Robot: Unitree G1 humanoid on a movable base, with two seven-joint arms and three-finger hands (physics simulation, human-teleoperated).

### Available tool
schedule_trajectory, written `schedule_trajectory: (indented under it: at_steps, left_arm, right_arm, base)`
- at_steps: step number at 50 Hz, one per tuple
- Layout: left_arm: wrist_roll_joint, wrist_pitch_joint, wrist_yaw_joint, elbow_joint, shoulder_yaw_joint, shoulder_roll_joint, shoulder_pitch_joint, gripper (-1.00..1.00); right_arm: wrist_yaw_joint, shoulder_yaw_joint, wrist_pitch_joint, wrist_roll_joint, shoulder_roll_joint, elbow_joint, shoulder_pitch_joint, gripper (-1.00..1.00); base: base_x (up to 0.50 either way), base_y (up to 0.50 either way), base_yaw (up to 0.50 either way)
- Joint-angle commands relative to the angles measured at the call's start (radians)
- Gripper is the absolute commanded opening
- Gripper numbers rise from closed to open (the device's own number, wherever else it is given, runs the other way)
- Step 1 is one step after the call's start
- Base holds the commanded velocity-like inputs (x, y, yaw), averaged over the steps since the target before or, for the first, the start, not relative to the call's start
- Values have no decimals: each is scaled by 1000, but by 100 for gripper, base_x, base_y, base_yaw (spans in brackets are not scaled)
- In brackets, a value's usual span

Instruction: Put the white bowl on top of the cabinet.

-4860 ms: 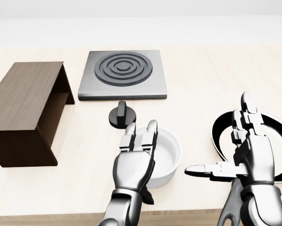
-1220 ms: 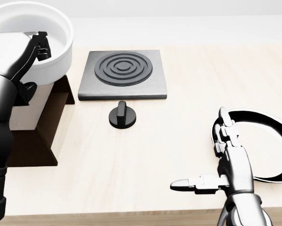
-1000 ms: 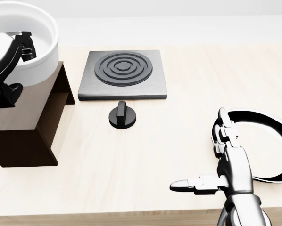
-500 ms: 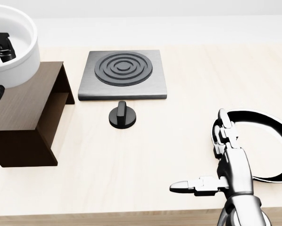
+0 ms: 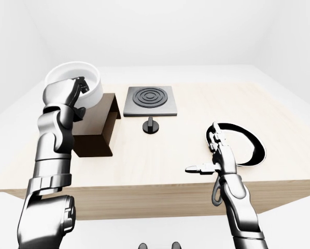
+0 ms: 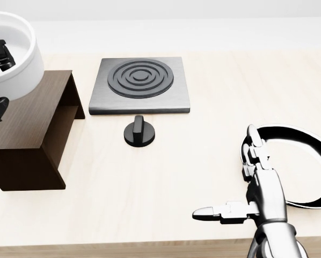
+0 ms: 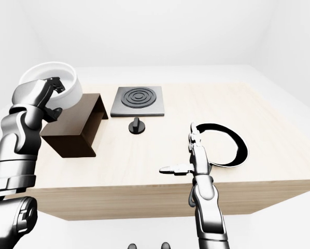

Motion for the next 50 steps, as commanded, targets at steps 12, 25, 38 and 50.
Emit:
schedule_trajectory:
  at_steps: [12, 25, 38, 50]
  left_arm:
    - [-33, 0, 118, 70, -2, 12, -21, -100]
    - [-47, 0, 155, 102, -8, 2, -13, -100]
    - [-64, 0, 182, 137, -15, -7, -17, -100]
    - [-83, 0, 209, 168, -18, -8, -15, -100]
  right_arm:
    - [-1, 8, 0, -8, 2, 9, 2, 100]
    - [-1, 13, 0, -15, 4, 12, 6, 100]
    - [-2, 17, 0, -19, 5, 15, 9, 100]
    - [-1, 21, 0, -25, 6, 23, 9, 100]
  base:
    - [0, 0, 0]
    - [0, 0, 0]
    - [0, 0, 0]
    - [0, 0, 0]
